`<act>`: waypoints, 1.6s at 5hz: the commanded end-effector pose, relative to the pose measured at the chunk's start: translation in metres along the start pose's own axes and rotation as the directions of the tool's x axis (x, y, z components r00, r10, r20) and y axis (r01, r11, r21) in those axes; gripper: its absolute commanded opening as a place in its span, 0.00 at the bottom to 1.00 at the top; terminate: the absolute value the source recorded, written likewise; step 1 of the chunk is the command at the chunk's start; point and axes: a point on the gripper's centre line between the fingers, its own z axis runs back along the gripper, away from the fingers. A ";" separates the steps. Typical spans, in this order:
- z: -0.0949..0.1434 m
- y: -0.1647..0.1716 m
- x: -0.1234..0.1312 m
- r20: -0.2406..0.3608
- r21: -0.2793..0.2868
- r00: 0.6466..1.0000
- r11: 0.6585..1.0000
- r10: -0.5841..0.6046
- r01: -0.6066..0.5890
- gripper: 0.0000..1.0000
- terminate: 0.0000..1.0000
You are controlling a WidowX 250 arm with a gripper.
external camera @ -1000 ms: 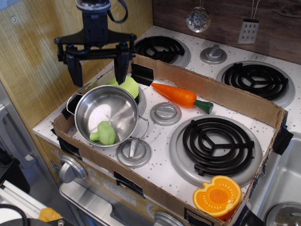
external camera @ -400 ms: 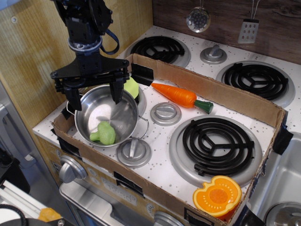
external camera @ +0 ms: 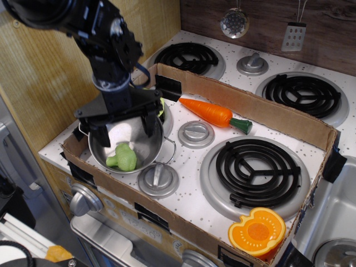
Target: Take broccoli out of pan
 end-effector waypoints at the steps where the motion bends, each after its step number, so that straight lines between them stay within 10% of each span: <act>1: -0.007 -0.002 -0.005 -0.020 0.023 1.000 0.999 0.024 -0.024 1.00 0.00; 3: -0.018 0.001 -0.011 -0.071 0.058 0.996 0.997 0.058 -0.054 1.00 0.00; 4: -0.019 0.003 -0.010 -0.073 0.068 0.995 0.996 0.062 -0.057 0.00 0.00; 8: 0.033 -0.015 0.003 -0.031 0.147 0.998 0.988 0.048 -0.043 0.00 0.00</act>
